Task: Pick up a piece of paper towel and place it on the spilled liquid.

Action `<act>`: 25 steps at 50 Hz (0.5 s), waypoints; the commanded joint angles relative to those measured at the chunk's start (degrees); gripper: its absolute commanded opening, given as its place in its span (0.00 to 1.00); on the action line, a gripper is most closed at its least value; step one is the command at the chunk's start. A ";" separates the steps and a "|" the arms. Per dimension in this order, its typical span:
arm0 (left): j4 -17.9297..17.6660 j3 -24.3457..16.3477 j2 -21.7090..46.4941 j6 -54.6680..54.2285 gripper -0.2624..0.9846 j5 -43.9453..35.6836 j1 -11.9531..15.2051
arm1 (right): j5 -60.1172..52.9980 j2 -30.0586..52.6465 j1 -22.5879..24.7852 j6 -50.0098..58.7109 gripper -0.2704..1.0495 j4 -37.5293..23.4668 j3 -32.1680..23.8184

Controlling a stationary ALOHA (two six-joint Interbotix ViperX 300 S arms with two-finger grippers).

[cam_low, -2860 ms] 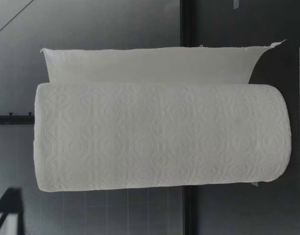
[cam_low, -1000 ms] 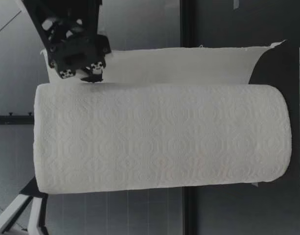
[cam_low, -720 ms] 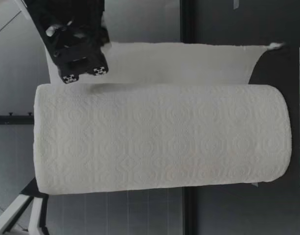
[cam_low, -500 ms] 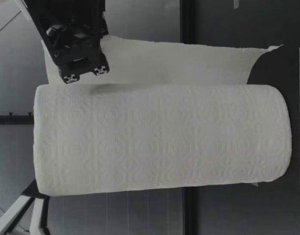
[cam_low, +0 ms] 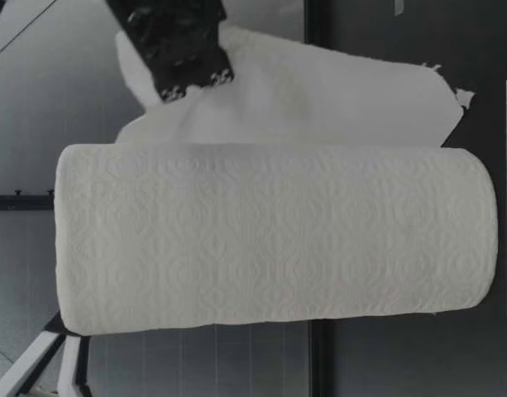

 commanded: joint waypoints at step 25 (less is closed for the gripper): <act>-0.70 0.00 3.78 0.18 0.30 0.62 0.70 | -0.44 -1.93 -3.87 10.63 0.10 5.45 16.26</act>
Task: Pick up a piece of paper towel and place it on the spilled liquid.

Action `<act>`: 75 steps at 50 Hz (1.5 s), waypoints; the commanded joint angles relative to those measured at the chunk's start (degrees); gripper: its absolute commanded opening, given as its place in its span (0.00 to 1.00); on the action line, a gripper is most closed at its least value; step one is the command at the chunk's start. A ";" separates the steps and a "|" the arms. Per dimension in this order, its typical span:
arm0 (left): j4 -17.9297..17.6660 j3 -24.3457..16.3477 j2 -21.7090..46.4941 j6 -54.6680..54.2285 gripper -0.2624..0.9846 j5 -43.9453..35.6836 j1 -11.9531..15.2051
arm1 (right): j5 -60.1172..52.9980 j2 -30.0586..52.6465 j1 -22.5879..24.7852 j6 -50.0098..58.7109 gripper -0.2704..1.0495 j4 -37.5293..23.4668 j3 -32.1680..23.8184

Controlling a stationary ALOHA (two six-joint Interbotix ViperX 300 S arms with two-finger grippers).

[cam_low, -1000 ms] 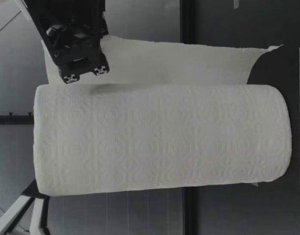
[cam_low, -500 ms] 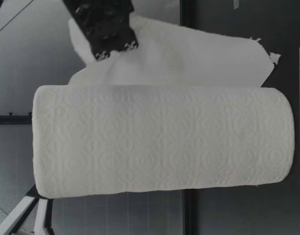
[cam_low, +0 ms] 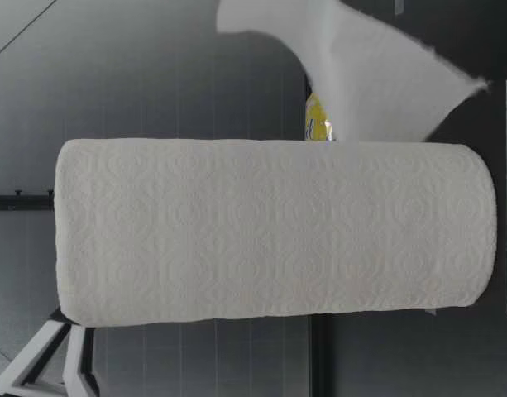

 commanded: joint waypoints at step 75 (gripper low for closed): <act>-0.44 0.70 -1.14 0.44 0.30 0.53 0.62 | -38.32 -6.15 -42.71 -3.69 0.10 -33.31 6.24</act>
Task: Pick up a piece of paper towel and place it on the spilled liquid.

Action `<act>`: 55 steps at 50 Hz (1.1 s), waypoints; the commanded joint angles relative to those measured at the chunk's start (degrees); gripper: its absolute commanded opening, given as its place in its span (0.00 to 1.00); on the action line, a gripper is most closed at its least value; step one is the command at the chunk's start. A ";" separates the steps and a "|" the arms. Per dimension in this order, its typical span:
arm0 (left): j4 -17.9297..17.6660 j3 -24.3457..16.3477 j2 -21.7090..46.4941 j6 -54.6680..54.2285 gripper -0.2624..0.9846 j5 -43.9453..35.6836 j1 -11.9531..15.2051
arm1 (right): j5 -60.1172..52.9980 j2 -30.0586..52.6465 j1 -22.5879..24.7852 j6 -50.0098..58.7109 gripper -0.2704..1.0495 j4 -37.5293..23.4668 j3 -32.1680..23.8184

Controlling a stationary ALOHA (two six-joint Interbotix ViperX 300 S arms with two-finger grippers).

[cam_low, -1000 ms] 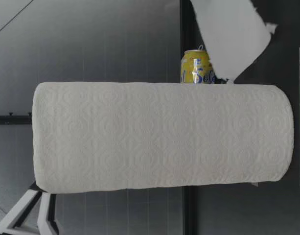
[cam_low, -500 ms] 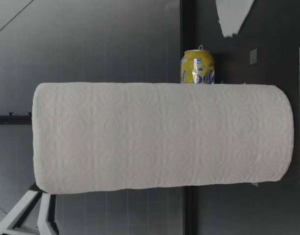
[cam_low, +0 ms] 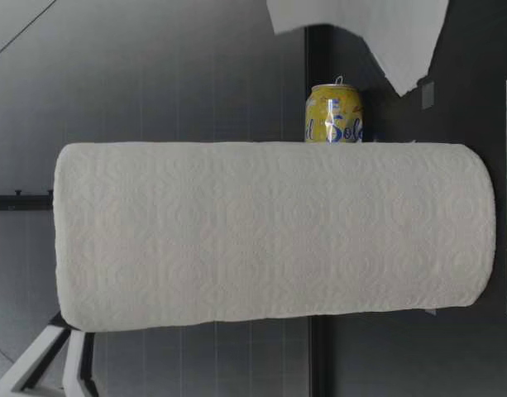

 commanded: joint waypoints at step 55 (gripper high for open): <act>0.00 0.53 -1.05 -0.18 0.30 0.53 0.44 | -17.49 11.78 -16.52 -6.06 0.71 -13.71 -15.73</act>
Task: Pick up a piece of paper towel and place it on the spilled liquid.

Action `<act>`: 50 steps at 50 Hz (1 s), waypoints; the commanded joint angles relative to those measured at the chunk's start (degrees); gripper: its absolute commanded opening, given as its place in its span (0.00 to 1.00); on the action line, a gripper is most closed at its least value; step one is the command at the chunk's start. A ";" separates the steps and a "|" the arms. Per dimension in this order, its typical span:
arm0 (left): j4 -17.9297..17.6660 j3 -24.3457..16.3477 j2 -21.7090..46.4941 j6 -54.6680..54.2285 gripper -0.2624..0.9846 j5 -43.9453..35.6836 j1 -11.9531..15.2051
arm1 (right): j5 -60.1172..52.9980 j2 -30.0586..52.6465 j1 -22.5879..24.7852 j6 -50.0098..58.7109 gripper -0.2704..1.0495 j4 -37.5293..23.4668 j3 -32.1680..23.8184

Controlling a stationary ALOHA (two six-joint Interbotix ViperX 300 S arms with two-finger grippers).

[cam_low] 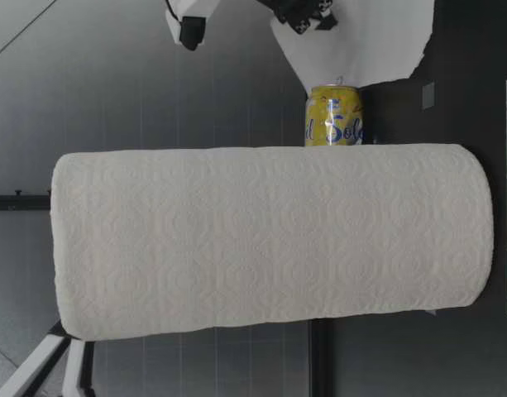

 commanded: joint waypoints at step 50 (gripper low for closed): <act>1.05 -0.26 -7.82 0.97 0.30 -7.21 -2.99 | -8.96 -35.24 9.93 -13.62 0.74 15.56 0.26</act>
